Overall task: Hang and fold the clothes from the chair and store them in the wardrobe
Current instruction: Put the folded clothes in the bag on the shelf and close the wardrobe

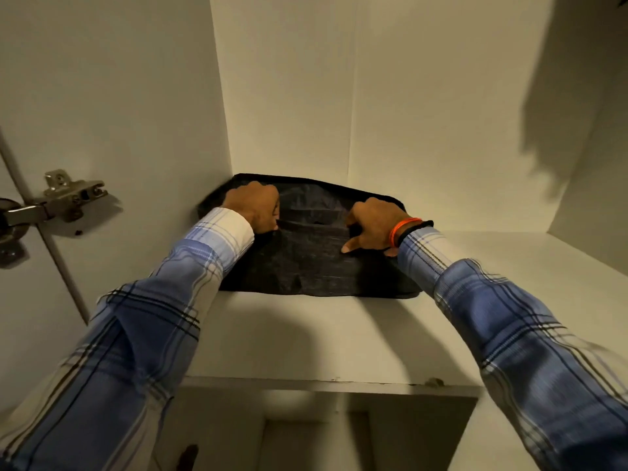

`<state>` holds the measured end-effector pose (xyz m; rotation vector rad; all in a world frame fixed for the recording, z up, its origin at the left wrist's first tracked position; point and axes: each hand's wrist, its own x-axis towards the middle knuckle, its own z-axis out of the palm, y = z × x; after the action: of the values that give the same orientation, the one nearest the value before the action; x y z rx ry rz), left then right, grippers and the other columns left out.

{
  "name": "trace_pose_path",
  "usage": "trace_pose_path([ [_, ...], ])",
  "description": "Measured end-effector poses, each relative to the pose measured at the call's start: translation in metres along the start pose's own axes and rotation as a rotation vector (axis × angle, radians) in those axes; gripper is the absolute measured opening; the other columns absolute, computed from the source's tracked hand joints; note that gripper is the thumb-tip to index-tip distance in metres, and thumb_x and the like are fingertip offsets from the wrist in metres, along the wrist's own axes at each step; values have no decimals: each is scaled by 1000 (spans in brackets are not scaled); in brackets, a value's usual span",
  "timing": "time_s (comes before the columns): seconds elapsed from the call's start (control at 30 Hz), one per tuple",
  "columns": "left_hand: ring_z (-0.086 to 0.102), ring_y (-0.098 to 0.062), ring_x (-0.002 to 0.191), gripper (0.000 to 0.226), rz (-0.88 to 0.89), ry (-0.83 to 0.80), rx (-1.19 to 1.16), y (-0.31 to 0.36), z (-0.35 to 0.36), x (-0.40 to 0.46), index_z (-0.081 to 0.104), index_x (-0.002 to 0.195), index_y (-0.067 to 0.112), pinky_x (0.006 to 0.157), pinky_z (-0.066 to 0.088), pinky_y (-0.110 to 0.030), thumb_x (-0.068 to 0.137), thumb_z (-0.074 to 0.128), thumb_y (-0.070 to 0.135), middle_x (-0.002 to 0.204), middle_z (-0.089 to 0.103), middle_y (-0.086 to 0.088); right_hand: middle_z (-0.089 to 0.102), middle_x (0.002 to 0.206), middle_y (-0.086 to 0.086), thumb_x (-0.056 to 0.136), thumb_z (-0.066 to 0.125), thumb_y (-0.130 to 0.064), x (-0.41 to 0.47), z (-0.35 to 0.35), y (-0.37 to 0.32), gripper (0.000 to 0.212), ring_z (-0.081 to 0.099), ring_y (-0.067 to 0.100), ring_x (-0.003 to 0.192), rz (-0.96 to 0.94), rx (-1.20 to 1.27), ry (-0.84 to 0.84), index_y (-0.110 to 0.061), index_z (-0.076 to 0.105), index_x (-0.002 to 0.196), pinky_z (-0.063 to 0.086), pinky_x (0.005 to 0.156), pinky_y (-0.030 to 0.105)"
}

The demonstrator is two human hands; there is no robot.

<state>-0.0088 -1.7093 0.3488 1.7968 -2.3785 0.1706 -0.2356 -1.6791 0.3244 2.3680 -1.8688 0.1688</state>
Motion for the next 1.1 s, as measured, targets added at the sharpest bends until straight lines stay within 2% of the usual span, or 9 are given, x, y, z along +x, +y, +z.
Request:
trace_pose_path([
  [0.17,60,-28,107,58,126,-71,-132,57,20,2,63,117,23,87,49,-33,68,84,44,116,61,-7,67,98,2,80,71,-53,-11,-7,12,36,62,24,96,-69,45,185,-24,69,100,35,71,27],
  [0.23,61,-28,107,54,163,-34,-166,80,30,4,64,118,23,85,46,-32,71,82,44,116,62,-9,68,97,1,79,72,-54,-15,-8,12,33,61,23,94,-101,15,208,-27,69,99,37,71,27],
  [0.33,60,-27,108,45,148,-1,-139,93,32,5,65,117,26,87,45,-35,76,79,40,117,62,-7,65,94,-1,68,81,-52,-19,-7,25,40,60,21,90,-75,29,74,-29,67,98,42,72,28],
  [0.47,58,-28,112,39,96,-14,-128,91,25,4,68,115,26,93,45,-39,79,78,38,120,63,-7,58,125,11,69,86,-33,-24,-12,50,67,56,31,114,22,-180,-92,-20,58,129,47,92,37],
  [0.57,57,-29,115,49,76,-30,-88,105,25,3,62,122,24,94,45,-40,79,77,40,125,58,-8,53,128,16,79,79,-23,-29,-21,63,56,53,35,116,60,-266,-3,-18,57,130,45,93,39],
  [0.7,60,-27,109,55,124,-37,-169,135,29,11,62,122,24,90,49,-37,76,76,51,120,62,-7,60,119,14,89,66,-25,-30,-24,67,36,58,33,110,18,-351,174,-17,60,123,44,84,38],
  [0.83,59,-27,111,36,162,25,-205,161,33,17,66,119,27,94,48,-39,85,72,38,122,63,-7,63,115,10,87,67,-37,-35,-18,79,42,61,29,104,30,-357,77,-19,59,124,46,80,36],
  [0.93,59,-27,111,30,153,27,-191,163,32,19,69,115,28,94,47,-39,86,72,35,120,64,-6,61,117,10,85,71,-31,-41,-20,96,46,61,30,106,49,-376,-16,-21,57,128,47,81,37],
  [1.1,61,-26,104,31,157,6,-235,161,30,24,69,108,26,93,50,-43,84,72,44,109,65,-4,59,121,16,92,60,-17,-41,-20,116,35,59,37,107,93,-265,141,-16,60,127,47,81,38],
])
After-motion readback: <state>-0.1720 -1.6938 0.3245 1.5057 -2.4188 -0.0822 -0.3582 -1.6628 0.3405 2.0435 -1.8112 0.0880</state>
